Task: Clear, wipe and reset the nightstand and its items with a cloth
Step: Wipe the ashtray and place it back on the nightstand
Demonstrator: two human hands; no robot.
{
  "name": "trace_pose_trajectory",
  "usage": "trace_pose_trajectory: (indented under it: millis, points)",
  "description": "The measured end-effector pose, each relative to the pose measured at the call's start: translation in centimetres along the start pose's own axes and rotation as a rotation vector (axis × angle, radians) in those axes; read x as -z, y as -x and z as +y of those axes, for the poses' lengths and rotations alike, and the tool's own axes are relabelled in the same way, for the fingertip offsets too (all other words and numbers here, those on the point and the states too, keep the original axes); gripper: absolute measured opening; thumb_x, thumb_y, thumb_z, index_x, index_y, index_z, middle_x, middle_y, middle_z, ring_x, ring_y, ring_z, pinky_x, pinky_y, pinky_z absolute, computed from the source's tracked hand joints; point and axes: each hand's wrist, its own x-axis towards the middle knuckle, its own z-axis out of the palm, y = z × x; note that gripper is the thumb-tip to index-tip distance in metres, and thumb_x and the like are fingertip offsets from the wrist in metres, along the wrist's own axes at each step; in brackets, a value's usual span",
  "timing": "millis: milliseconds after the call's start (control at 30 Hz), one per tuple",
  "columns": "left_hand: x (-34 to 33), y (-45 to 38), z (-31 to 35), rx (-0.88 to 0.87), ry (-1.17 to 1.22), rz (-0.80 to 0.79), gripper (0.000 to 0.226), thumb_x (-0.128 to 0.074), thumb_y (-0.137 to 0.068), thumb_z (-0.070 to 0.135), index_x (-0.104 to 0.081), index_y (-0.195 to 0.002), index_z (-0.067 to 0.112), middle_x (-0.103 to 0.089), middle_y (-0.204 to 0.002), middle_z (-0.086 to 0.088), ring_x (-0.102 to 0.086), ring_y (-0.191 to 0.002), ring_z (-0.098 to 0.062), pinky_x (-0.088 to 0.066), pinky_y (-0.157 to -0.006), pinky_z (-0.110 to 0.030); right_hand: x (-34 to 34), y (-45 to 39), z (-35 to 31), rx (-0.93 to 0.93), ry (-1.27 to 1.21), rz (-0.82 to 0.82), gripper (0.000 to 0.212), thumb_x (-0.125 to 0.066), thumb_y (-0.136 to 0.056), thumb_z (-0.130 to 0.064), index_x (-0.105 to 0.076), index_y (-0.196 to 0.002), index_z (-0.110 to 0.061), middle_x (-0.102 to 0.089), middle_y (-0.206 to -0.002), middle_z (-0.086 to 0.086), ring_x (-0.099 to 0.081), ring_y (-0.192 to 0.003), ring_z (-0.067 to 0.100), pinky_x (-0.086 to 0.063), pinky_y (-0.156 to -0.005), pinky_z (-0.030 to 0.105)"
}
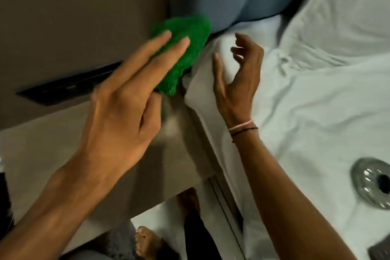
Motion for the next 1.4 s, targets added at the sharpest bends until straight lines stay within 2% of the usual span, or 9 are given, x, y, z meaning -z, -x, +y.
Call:
trace_pose_trajectory:
  millis: [233,400,600,833,1000,1100,1200,1333,1400]
  points:
    - [-7.6,-3.0,11.3,-0.257,-0.006,-0.039,0.062,-0.038,-0.093,-0.011,-0.035,-0.15,0.011,-0.036,-0.158,-0.013,-0.039,-0.144,-0.023,-0.027,-0.116,-0.02,18.9,1.2,5.2,-0.345,0.645,0.314,0.046,-0.062,-0.086,-0.026,-0.056,-0.129,-0.012,-0.05,-0.135,0.015,-0.048,-0.125,0.031,-0.041,-0.104,0.037]
    - [-13.9,-1.2,16.5,-0.41,0.035,-0.247,0.07,-0.04,-0.088,-0.018,-0.036,-0.15,0.013,-0.034,-0.159,-0.011,-0.04,-0.143,-0.024,-0.051,-0.1,-0.053,27.1,7.4,10.6,-0.855,1.046,0.029,0.066,-0.05,-0.09,-0.059,-0.041,-0.144,-0.023,-0.022,-0.16,0.023,-0.015,-0.151,0.04,-0.015,-0.12,0.061]
    - [-17.6,0.0,19.1,-0.444,0.084,-0.346,0.063,-0.035,-0.09,-0.011,-0.037,-0.149,0.011,-0.036,-0.157,-0.014,-0.042,-0.142,-0.027,-0.046,-0.106,-0.047,29.0,10.1,12.1,-0.82,1.019,0.083,0.066,-0.044,-0.091,-0.065,-0.042,-0.146,-0.029,-0.04,-0.152,0.012,-0.037,-0.141,0.033,-0.035,-0.111,0.052]
    - [-13.9,-1.3,15.5,-0.172,0.142,-0.286,0.07,-0.037,-0.086,-0.013,-0.037,-0.15,0.016,-0.039,-0.156,-0.008,-0.038,-0.144,-0.017,-0.023,-0.117,-0.01,23.6,6.2,5.0,-0.526,0.14,0.318,0.054,-0.059,-0.09,-0.052,-0.06,-0.134,-0.02,-0.066,-0.115,-0.004,-0.062,-0.105,0.007,-0.053,-0.09,0.025]
    - [-8.8,-1.6,10.8,-0.027,0.079,-0.183,0.071,-0.042,-0.081,-0.021,-0.051,-0.141,0.015,-0.044,-0.153,-0.01,-0.04,-0.143,-0.023,-0.031,-0.119,-0.027,13.9,5.7,-1.9,-1.092,-1.156,-0.005,0.057,-0.046,-0.095,-0.052,-0.061,-0.135,-0.014,-0.066,-0.129,0.012,-0.058,-0.129,0.03,-0.04,-0.115,0.051]
    - [-6.2,0.3,8.0,0.025,0.004,-0.272,0.064,-0.046,-0.082,-0.017,-0.058,-0.135,0.016,-0.047,-0.151,-0.01,-0.037,-0.144,-0.029,-0.033,-0.119,-0.041,7.8,7.5,-5.5,-1.225,-1.364,-0.134,0.035,-0.048,-0.097,-0.033,-0.071,-0.116,-0.015,-0.075,-0.11,0.004,-0.07,-0.107,0.019,-0.053,-0.099,0.035]
    - [-3.3,3.9,4.4,0.132,-0.044,-0.29,0.058,-0.05,-0.085,-0.014,-0.06,-0.133,0.017,-0.05,-0.148,-0.008,-0.037,-0.144,-0.03,-0.038,-0.115,-0.046,2.6,8.7,-8.5,-1.311,-1.486,-0.188,0.04,-0.051,-0.087,-0.039,-0.069,-0.112,-0.012,-0.069,-0.108,0.008,-0.061,-0.114,0.025,-0.041,-0.112,0.035]
    - [1.7,9.6,-0.4,0.322,0.022,-0.261,0.072,-0.048,-0.08,-0.021,-0.058,-0.135,0.024,-0.049,-0.15,0.002,-0.036,-0.145,-0.017,-0.035,-0.118,-0.036,-3.3,11.2,-11.0,-1.357,-1.431,-0.42,0.045,-0.039,-0.094,-0.05,-0.062,-0.108,-0.014,-0.066,-0.093,0.006,-0.065,-0.088,0.021,-0.056,-0.081,0.029]
    - [4.1,12.4,-2.0,0.359,0.085,-0.295,0.074,-0.048,-0.079,-0.021,-0.059,-0.134,0.028,-0.049,-0.149,0.008,-0.037,-0.143,-0.008,-0.031,-0.12,-0.026,-5.5,12.3,-11.8,-1.398,-1.362,-0.523,0.057,-0.035,-0.094,-0.059,-0.055,-0.124,-0.015,-0.062,-0.103,0.011,-0.061,-0.093,0.025,-0.052,-0.089,0.035]
